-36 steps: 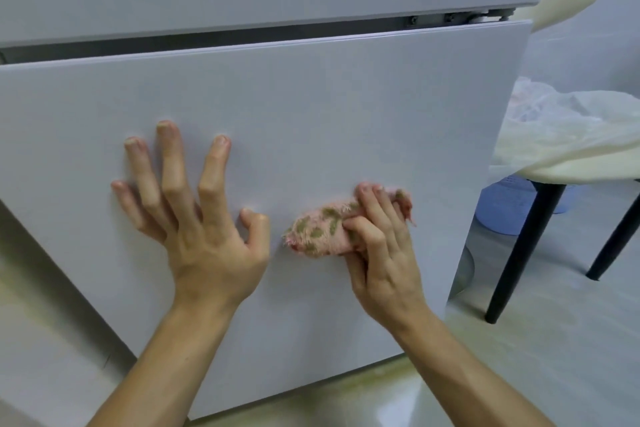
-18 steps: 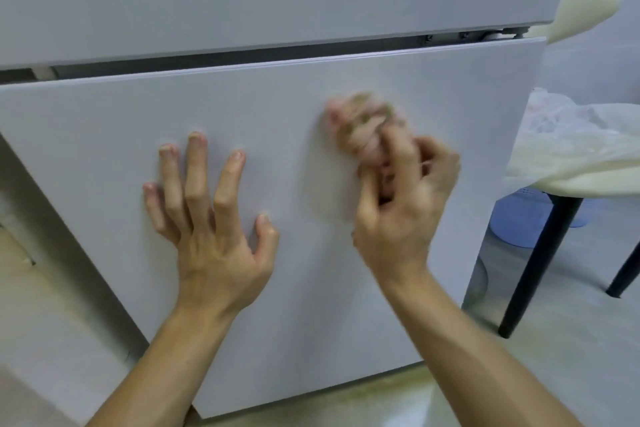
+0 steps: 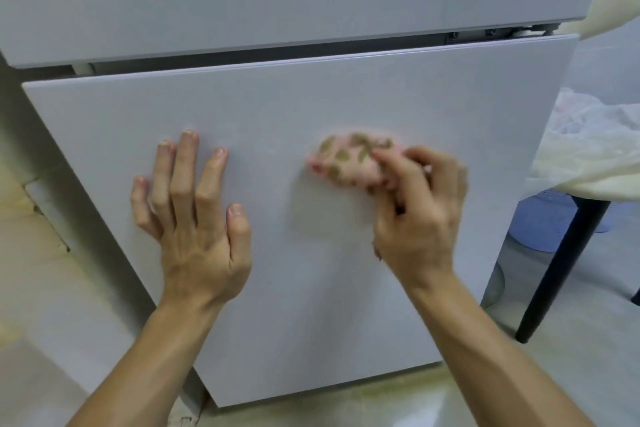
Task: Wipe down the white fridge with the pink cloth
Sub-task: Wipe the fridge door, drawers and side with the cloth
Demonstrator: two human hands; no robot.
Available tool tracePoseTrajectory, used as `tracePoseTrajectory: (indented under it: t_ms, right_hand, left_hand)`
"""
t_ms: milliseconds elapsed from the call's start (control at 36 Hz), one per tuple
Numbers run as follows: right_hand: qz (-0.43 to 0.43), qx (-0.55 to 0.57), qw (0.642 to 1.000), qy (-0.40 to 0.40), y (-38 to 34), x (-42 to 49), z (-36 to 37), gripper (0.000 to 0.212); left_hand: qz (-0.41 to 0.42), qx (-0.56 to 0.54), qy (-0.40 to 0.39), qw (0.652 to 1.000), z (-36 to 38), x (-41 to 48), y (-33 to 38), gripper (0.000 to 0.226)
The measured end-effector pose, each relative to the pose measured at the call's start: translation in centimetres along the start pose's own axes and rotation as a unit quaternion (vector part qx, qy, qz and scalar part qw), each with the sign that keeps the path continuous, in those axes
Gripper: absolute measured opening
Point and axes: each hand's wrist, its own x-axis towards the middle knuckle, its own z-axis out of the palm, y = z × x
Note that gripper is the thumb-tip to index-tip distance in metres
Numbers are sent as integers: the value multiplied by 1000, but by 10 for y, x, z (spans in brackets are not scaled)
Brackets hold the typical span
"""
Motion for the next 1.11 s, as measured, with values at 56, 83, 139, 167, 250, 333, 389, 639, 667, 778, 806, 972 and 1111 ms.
tracePoseTrajectory:
  t_ms: [56, 83, 139, 167, 250, 333, 389, 639, 667, 778, 806, 972, 1111]
  right_hand:
    - [68, -15, 997, 44, -1, 36, -6, 27]
    - [97, -10, 994, 59, -3, 49, -8, 30]
    - [127, 9, 989, 80, -9, 65, -8, 34]
    - [134, 22, 987, 88, -14, 68, -5, 36]
    - [149, 58, 980, 122, -31, 61, 8, 42]
    - [115, 56, 986, 112, -47, 33, 21, 39]
    - [60, 48, 995, 69, -57, 10, 26, 31]
    - [-136, 21, 978, -159, -53, -94, 25, 38]
    - [-131, 21, 976, -172, -55, -93, 23, 39]
    - [-48, 23, 995, -82, -65, -34, 16, 37]
    - [-19, 24, 999, -45, -65, -11, 14, 34]
    - [93, 61, 992, 66, -76, 58, 21, 38]
    - [74, 76, 994, 41, -95, 37, 36, 36]
  left_hand:
    - [-1, -5, 4, 1000, -1, 2, -2, 56]
    - [0, -10, 4, 1000, -1, 3, -4, 55]
    - [6, -11, 7, 1000, -2, 3, -8, 54]
    - [8, -9, 9, 1000, -3, 4, -10, 53]
    - [4, -2, 18, 1000, -6, 2, -18, 51]
    - [-7, 15, 19, 1000, -9, -1, -25, 52]
    - [-8, 24, 14, 1000, -11, -2, -28, 54]
    - [4, 0, 9, 1000, -14, -4, -39, 61]
    - [2, 0, 9, 1000, -14, -5, -38, 61]
    - [-2, 0, 13, 1000, -16, -5, -39, 58]
    - [-4, 6, 10, 1000, -18, -6, -40, 57]
    - [8, -19, -3, 1000, -24, -10, -50, 57]
    - [1, -19, 11, 1000, -24, -10, -53, 56]
